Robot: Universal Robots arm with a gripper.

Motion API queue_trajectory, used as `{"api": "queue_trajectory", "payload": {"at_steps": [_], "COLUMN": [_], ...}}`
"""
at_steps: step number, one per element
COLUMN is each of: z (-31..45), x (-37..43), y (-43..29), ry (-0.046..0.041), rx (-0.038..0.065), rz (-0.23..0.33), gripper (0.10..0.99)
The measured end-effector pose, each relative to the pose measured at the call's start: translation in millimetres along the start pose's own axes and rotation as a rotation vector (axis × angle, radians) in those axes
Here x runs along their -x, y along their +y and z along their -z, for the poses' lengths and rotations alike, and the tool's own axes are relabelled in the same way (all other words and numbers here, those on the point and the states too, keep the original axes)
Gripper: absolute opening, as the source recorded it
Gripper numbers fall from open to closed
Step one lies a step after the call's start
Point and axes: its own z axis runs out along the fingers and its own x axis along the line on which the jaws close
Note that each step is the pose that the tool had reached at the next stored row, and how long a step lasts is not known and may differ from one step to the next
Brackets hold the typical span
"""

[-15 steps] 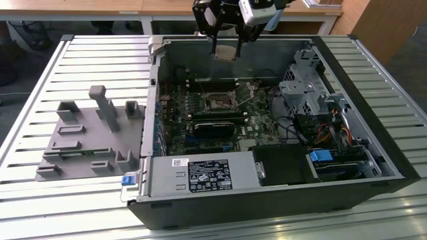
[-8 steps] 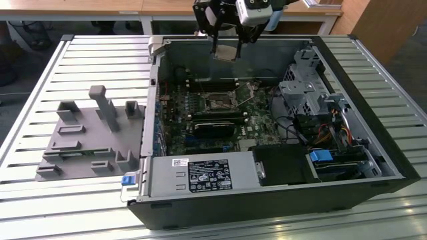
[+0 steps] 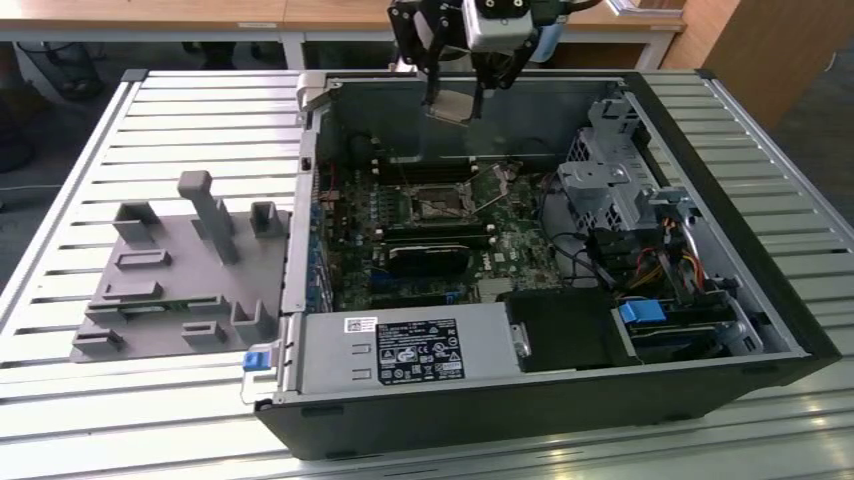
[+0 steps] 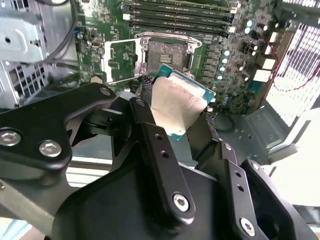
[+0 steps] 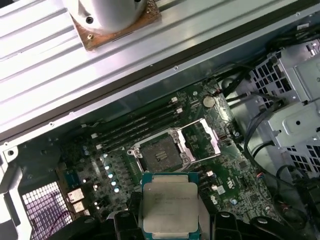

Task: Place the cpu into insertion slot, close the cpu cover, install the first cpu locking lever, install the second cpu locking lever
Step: 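Place the cpu into insertion slot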

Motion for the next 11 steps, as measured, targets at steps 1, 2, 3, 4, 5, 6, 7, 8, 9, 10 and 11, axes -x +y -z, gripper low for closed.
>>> {"api": "queue_trajectory", "payload": {"at_steps": [1,2,3,4,5,6,7,8,9,10,11], "z": [-0.1,-0.2,-0.2,-0.3,-0.4,-0.5,-0.5,-0.6,-0.7,-0.8,-0.9], "x": [0.0,0.0,0.0,0.0,0.0,0.0,0.0,0.0,0.0,0.0,0.0], "y": [0.0,0.1,0.0,0.0,0.0,0.0,0.0,0.0,0.0,0.0,0.0], "ry": [-0.0013,-0.0026,-0.0040,-0.0053,-0.0067,-0.0080,-0.0093,-0.0106,-0.0119,-0.0132,-0.0146], "rx": [0.000,0.000,0.000,0.000,0.000,0.000,0.000,0.000,0.000,0.000,0.000], "rz": [-0.013,-0.027,-0.040,-0.054,-0.070,-0.084,-0.098,-0.112,-0.126,-0.141,-0.156], "gripper": [0.529,0.529,0.529,0.529,0.529,0.529,0.529,0.529,0.529,0.529,0.529]}}
